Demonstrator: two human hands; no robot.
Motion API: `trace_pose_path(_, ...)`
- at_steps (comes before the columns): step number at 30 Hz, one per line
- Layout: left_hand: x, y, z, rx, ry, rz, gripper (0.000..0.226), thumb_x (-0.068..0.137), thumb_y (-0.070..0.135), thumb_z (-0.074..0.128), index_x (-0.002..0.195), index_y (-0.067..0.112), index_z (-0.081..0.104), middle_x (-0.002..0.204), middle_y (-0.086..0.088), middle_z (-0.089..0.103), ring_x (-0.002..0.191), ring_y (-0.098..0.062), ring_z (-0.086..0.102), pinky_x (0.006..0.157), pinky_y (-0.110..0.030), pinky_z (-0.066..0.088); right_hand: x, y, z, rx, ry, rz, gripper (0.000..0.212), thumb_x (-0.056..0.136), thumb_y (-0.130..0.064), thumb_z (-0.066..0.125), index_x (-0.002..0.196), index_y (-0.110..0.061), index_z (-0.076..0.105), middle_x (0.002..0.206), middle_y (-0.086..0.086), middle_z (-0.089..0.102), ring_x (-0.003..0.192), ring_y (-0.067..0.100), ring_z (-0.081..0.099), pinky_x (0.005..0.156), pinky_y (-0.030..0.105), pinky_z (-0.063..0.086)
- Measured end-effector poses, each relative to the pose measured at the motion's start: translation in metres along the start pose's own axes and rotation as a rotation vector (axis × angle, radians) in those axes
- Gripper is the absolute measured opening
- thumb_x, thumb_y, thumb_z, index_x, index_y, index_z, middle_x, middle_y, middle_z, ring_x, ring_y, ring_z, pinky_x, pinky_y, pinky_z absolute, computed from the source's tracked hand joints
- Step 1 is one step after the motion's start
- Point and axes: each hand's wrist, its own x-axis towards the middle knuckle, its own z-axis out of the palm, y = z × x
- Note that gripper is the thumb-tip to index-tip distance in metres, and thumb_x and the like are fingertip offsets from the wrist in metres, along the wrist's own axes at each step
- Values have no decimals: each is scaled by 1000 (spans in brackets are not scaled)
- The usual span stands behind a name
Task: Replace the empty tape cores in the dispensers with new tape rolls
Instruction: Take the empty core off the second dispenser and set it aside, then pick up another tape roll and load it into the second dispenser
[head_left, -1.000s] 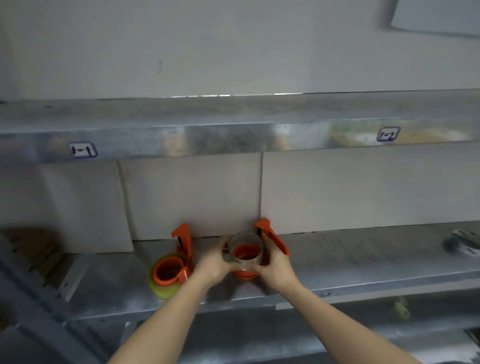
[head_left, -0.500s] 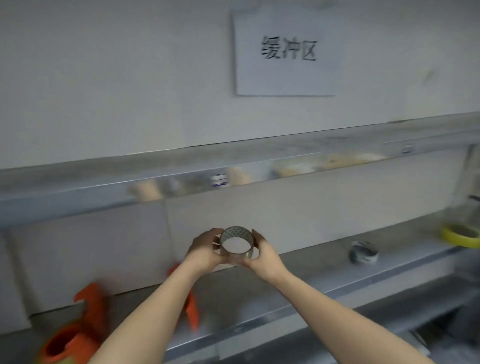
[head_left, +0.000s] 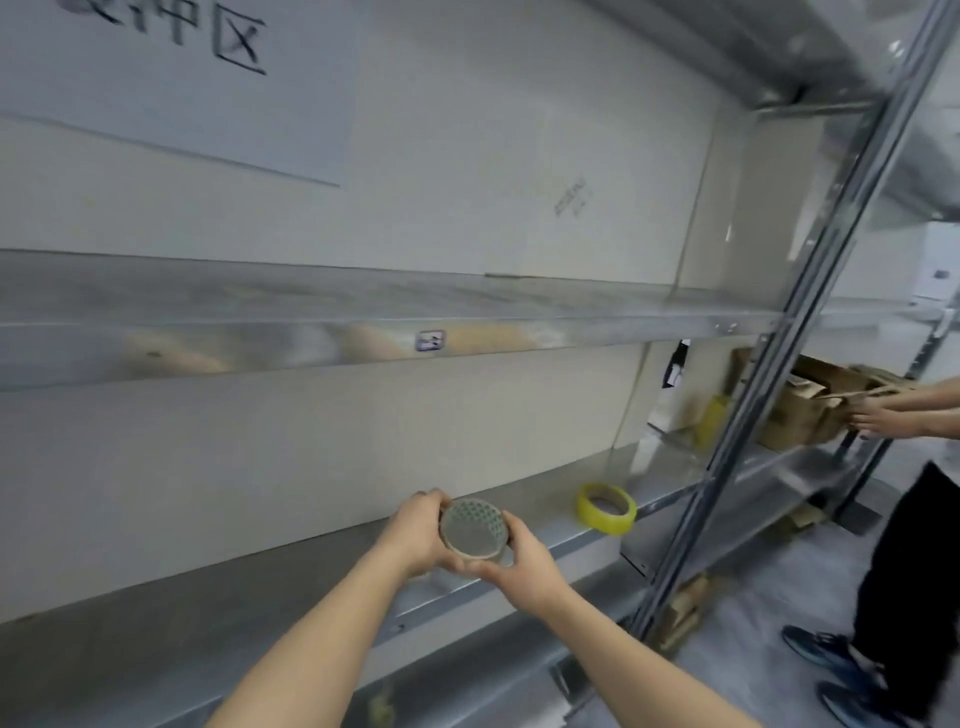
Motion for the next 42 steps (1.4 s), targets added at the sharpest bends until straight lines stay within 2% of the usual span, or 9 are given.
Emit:
trace_pose_path(3,39,11,25,92,5,-35,76,58,25,88,125,12,53,125,-8,58,113,-23,58,95,-31,48,34,25,-23,-24,-39,-3,73,74,-27,77,135,-15,38,123,-7,52,120,12,49,92,17,37)
trace_pose_path(8,109,19,56,275,-25,-143,66,54,51,81,110,23,62,111,-1,70,102,-21,67,82,-30,53,103,65,-41,-58,-109,56,75,74,-31,76,136,-14,38,133,2,54,118,17,52,82,17,39)
trace_pose_path(13,150,11,81,375,52,-247,55,63,55,72,109,27,62,115,1,69,107,-21,66,85,-30,49,150,95,-42,-94,-184,96,67,81,-22,67,139,-12,35,135,9,54,122,23,53,91,20,42)
trace_pose_path(19,165,-11,95,325,6,-267,97,27,77,67,113,33,60,114,10,67,102,-15,66,83,-28,53,178,115,-40,-40,-316,107,86,81,-36,67,147,-11,18,143,11,46,129,27,46,100,23,40)
trace_pose_path(22,171,-3,92,376,28,-270,99,46,63,78,134,32,45,138,5,54,122,-20,55,98,-34,47,185,121,-57,36,-328,52,92,81,-36,68,148,-10,11,144,8,45,129,23,46,98,23,41)
trace_pose_path(26,189,34,108,396,-27,-290,132,53,52,84,153,23,3,162,0,11,148,-23,18,119,-40,21,203,136,-113,78,-243,-92,97,79,-35,72,150,-15,9,154,2,31,140,13,30,97,8,26)
trace_pose_path(31,220,93,174,324,-70,-163,162,16,85,63,153,23,5,162,-2,10,149,-22,13,121,-38,15,218,185,-195,36,-117,-112,115,61,-49,81,149,-16,16,153,0,32,141,12,28,104,15,25)
trace_pose_path(35,241,113,228,276,-137,-150,139,46,58,86,153,20,6,161,-5,10,148,-28,14,120,-44,15,216,236,-237,0,-204,-33,126,54,-48,85,149,-13,11,153,2,29,140,15,30,108,22,30)
trace_pose_path(42,257,127,247,363,-141,-196,138,48,53,88,152,23,3,159,-3,8,145,-32,8,121,-45,12,215,270,-242,-22,-370,-7,144,35,-60,84,149,-12,10,137,-1,47,117,3,44,91,9,32)
